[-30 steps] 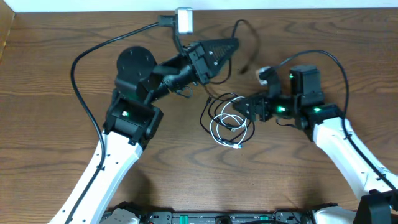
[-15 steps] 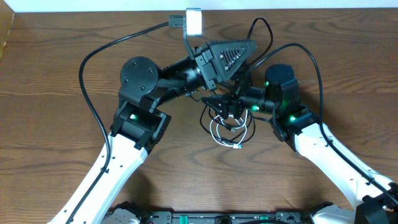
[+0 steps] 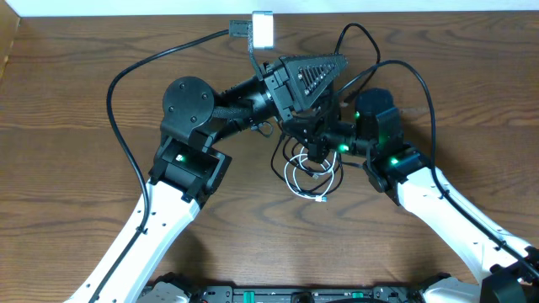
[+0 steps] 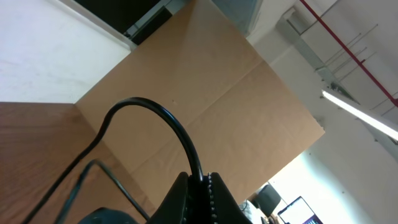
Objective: Untangle cables
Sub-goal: 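Bring the held black cable over the center toward the right gripper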
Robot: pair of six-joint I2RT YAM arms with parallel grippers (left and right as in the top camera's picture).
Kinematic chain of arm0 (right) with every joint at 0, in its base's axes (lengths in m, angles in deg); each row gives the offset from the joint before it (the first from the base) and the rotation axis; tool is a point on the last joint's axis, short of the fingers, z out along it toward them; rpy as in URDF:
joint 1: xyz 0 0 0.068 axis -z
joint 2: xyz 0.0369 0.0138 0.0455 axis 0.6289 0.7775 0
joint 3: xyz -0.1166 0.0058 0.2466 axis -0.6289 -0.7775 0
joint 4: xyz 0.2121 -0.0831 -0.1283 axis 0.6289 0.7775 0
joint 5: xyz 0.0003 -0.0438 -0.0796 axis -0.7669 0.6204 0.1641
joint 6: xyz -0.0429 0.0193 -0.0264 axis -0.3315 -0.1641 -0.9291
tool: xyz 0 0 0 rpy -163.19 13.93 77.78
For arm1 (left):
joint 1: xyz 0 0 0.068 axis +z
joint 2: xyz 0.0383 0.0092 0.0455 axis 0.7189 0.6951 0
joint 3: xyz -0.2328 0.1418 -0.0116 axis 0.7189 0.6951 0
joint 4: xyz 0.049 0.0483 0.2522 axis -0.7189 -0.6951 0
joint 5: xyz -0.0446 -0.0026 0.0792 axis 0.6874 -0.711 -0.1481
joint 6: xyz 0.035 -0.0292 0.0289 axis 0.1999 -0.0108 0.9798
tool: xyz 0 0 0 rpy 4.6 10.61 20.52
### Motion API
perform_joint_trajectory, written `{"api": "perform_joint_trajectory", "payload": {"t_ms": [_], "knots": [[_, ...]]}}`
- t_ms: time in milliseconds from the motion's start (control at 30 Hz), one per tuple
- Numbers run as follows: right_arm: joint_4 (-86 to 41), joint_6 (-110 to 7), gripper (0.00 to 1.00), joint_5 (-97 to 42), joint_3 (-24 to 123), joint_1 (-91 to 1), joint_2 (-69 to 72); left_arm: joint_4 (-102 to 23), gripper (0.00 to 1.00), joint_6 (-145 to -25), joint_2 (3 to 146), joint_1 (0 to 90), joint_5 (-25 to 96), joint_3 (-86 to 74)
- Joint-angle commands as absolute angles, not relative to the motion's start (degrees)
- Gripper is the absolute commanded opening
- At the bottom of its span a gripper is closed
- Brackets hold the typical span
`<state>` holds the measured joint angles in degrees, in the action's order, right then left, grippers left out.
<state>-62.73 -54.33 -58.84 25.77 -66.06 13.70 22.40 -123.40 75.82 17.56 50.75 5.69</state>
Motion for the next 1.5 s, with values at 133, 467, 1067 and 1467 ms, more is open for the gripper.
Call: {"api": "perform_joint_trajectory", "payload": {"t_ms": [133,467,1067,1467], "knots": [[-65.05,-53.29,0.52,-58.51,26.14,-66.39,13.70,23.21,0.07,-123.25,75.38,17.65,49.61,4.65],[-75.19,-49.59,0.57,-57.31,26.14,-66.46,13.70,28.19,0.07,-125.74,75.38,17.65,49.15,4.65],[-75.69,-49.66,0.12,-57.50,26.14,-66.50,13.70,28.87,0.08,-137.35,75.38,17.65,47.20,4.65],[-70.07,-49.64,0.01,-58.84,26.14,-66.50,13.70,21.46,0.34,-122.22,75.40,17.65,44.93,4.65]]}}
